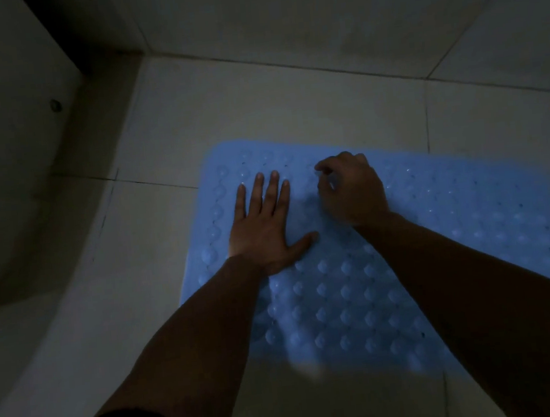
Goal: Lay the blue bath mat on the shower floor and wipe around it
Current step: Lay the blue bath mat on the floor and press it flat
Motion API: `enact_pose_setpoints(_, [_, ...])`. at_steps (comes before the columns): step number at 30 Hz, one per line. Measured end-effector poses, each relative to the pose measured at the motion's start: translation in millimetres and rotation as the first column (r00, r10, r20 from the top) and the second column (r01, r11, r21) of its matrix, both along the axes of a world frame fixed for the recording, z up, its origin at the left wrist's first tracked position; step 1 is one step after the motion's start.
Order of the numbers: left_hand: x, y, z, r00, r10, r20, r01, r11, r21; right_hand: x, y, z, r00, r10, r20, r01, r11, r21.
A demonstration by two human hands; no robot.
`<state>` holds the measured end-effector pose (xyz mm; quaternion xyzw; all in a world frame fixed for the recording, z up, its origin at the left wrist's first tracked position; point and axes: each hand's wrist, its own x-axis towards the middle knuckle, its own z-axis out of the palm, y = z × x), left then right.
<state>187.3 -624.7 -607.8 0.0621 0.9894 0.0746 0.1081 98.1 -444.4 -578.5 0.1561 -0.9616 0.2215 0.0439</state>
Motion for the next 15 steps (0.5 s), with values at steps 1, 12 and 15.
enact_pose_setpoints(1, [-1.5,-1.6,4.2,1.0,-0.003,0.024,0.003,1.0,0.017,-1.5,0.9,6.9,0.998,-0.004,0.057,0.003,1.0,0.015])
enact_pose_setpoints(12, [-21.4,-109.8,75.6,0.956,0.284,-0.069,-0.275,0.955,0.113,19.6,-126.0,55.3,0.903,0.046,0.427,-0.124,0.98,0.157])
enact_pose_setpoints(15, [-10.8,-129.1,66.2,0.952,0.298,-0.074,-0.29,0.952,0.102,59.5,-155.5,17.6,0.892,0.103,0.439,-0.206,0.959,0.194])
